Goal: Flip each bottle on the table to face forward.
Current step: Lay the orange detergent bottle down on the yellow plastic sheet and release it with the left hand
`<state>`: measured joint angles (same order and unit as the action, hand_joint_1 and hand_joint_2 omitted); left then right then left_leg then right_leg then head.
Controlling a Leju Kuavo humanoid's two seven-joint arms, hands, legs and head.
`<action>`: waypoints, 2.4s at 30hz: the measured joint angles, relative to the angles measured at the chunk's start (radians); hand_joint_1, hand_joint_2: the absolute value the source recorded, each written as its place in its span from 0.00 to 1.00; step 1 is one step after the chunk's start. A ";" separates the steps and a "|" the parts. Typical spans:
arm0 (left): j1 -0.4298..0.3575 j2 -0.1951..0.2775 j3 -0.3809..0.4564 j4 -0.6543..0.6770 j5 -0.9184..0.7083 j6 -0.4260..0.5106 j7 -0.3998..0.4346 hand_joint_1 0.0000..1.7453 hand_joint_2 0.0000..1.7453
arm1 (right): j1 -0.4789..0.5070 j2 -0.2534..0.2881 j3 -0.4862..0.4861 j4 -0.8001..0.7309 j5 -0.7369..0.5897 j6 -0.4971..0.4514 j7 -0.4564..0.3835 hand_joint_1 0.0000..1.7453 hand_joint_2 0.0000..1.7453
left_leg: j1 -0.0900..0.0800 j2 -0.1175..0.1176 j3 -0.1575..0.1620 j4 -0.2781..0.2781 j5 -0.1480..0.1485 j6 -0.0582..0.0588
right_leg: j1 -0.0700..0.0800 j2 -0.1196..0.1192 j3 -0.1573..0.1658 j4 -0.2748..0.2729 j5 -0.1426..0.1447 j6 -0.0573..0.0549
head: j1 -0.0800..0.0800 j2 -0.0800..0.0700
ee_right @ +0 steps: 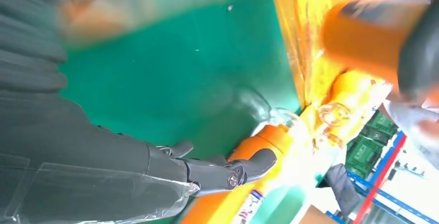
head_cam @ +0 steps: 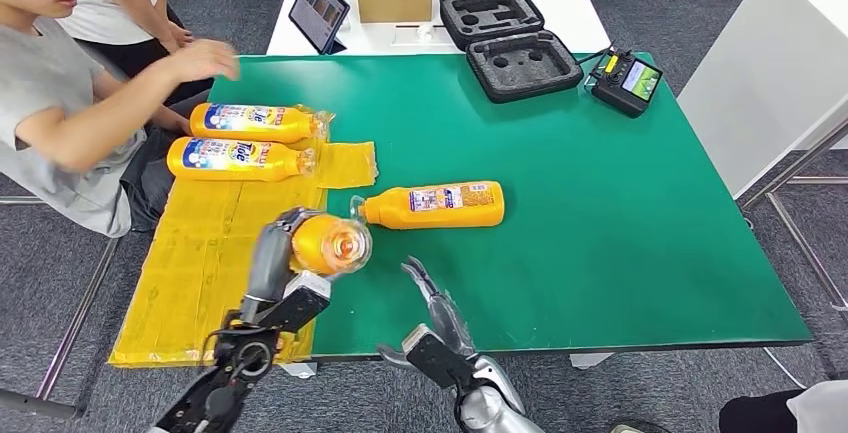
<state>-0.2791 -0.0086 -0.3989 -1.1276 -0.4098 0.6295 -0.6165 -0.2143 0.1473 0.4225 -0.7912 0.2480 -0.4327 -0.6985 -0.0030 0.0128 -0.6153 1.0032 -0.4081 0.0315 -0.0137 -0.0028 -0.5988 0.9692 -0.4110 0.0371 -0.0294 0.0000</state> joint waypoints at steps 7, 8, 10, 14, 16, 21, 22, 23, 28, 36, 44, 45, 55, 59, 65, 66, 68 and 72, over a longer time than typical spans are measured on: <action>0.005 0.093 0.010 0.000 -0.353 0.027 0.195 1.00 1.00 | 0.004 -0.001 -0.007 -0.007 -0.011 0.023 0.000 0.00 1.00 | 0.000 0.000 0.000 0.000 0.000 0.000 | 0.000 0.000 0.000 0.000 0.000 0.000 | 0.000 0.000; 0.005 0.100 0.010 0.000 -0.398 0.024 0.225 1.00 1.00 | 0.004 -0.001 -0.007 -0.007 -0.014 0.024 0.000 0.00 1.00 | 0.000 0.000 0.000 0.000 0.000 0.000 | 0.000 0.000 0.000 0.000 0.000 0.000 | 0.000 0.000; 0.001 0.112 0.010 0.000 -0.487 0.017 0.282 1.00 1.00 | 0.004 -0.001 -0.007 -0.007 -0.020 0.026 0.000 0.00 1.00 | 0.000 0.000 0.000 0.000 0.000 0.000 | 0.000 0.000 0.000 0.000 0.000 0.000 | 0.000 0.000; -0.015 0.130 0.012 0.006 -0.584 -0.008 0.354 1.00 1.00 | 0.004 0.000 -0.007 -0.007 -0.030 0.031 0.000 0.00 1.00 | 0.000 0.000 0.000 0.000 0.000 0.000 | 0.000 0.000 0.000 0.000 0.000 0.000 | 0.000 0.000; -0.026 0.133 0.013 0.019 -0.611 -0.025 0.374 1.00 1.00 | 0.003 0.002 -0.007 -0.007 -0.032 0.035 0.000 0.00 1.00 | 0.000 0.000 0.000 0.000 0.000 0.000 | 0.000 0.000 0.000 0.000 0.000 0.000 | 0.000 0.000; -0.072 0.132 0.011 0.103 -0.681 -0.056 0.420 1.00 1.00 | -0.004 0.008 -0.007 -0.007 -0.033 0.045 0.000 0.00 1.00 | 0.000 0.000 0.000 0.000 0.000 0.000 | 0.000 0.000 0.000 0.000 0.000 0.000 | 0.000 0.000; -0.082 0.130 0.011 0.124 -0.687 -0.062 0.426 1.00 1.00 | -0.006 0.008 -0.007 -0.007 -0.033 0.045 0.000 0.00 1.00 | 0.000 0.000 0.000 0.000 0.000 0.000 | 0.000 0.000 0.000 0.000 0.000 0.000 | 0.000 0.000; -0.094 0.128 0.011 0.147 -0.689 -0.068 0.429 1.00 1.00 | -0.007 0.009 -0.007 -0.007 -0.033 0.046 0.000 0.00 1.00 | 0.000 0.000 0.000 0.000 0.000 0.000 | 0.000 0.000 0.000 0.000 0.000 0.000 | 0.000 0.000; -0.140 0.116 0.011 0.246 -0.690 -0.087 0.434 1.00 1.00 | -0.013 0.013 -0.006 -0.007 -0.032 0.050 0.000 0.00 1.00 | 0.000 0.000 0.000 0.000 0.001 0.000 | 0.000 0.000 0.000 0.000 0.000 0.000 | 0.000 0.000; -0.216 0.085 0.011 0.402 -0.735 -0.130 0.504 0.82 1.00 | -0.019 0.014 -0.005 -0.005 -0.034 0.051 0.000 0.00 1.00 | 0.000 0.000 0.000 0.000 0.001 0.000 | 0.000 -0.001 0.000 0.000 0.000 0.000 | 0.000 0.000; -0.284 0.055 0.020 0.523 -0.749 -0.141 0.521 0.00 1.00 | -0.026 0.015 -0.005 0.002 -0.032 0.049 0.000 0.00 1.00 | 0.000 -0.001 0.000 0.000 0.002 -0.001 | 0.000 -0.001 0.001 0.000 0.000 0.000 | 0.000 0.000; -0.288 0.051 0.021 0.532 -0.750 -0.145 0.521 0.00 1.00 | -0.026 0.015 -0.005 0.003 -0.032 0.048 0.000 0.00 1.00 | 0.000 -0.001 0.000 0.000 0.002 -0.001 | 0.000 -0.001 0.001 0.000 0.000 0.000 | 0.000 0.000; -0.331 0.016 0.028 0.593 -0.750 -0.178 0.510 0.00 1.00 | -0.026 0.013 -0.005 0.005 -0.032 0.042 0.000 0.00 1.00 | 0.000 -0.004 0.001 0.000 0.003 0.000 | 0.000 -0.004 0.002 0.000 0.000 0.000 | 0.000 0.000; -0.343 0.007 0.030 0.610 -0.750 -0.185 0.503 0.00 1.00 | -0.026 0.011 -0.005 0.005 -0.033 0.039 0.000 0.00 1.00 | 0.000 -0.004 0.001 0.000 0.004 0.000 | 0.000 -0.004 0.002 0.000 0.000 0.000 | 0.000 0.000; -0.358 -0.002 0.035 0.630 -0.750 -0.202 0.497 0.00 1.00 | -0.026 0.004 -0.005 0.005 -0.035 0.037 0.000 0.00 1.00 | 0.000 -0.004 0.001 0.000 0.004 0.000 | 0.000 -0.005 0.002 0.000 0.000 0.000 | 0.000 0.000; -0.361 -0.004 0.035 0.634 -0.750 -0.204 0.497 0.00 1.00 | -0.026 0.004 -0.005 0.005 -0.035 0.037 0.000 0.00 1.00 | 0.000 -0.004 0.001 0.000 0.004 0.000 | 0.000 -0.005 0.002 0.000 0.000 0.000 | 0.000 0.000; -0.365 -0.007 0.036 0.640 -0.751 -0.202 0.497 0.00 1.00 | -0.027 0.003 -0.005 0.005 -0.034 0.036 0.000 0.00 1.00 | 0.000 -0.004 0.001 0.000 0.004 0.000 | 0.000 -0.005 0.002 0.000 0.000 0.000 | 0.000 0.000; -0.368 -0.013 0.036 0.648 -0.760 -0.167 0.496 0.00 1.00 | -0.032 0.002 -0.007 0.007 -0.029 0.036 0.000 0.00 1.00 | 0.000 -0.004 0.000 0.000 0.004 0.000 | 0.000 -0.005 0.002 0.000 0.000 0.000 | 0.000 0.000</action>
<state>-0.6470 -0.0218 -0.3628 -0.4801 -1.1695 0.4623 -0.1209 -0.2464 0.1495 0.4158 -0.7839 0.2191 -0.3964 -0.6985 -0.0030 0.0085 -0.6148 1.0034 -0.4044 0.0317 -0.0139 -0.0075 -0.5966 0.9693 -0.4107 0.0370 -0.0293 0.0000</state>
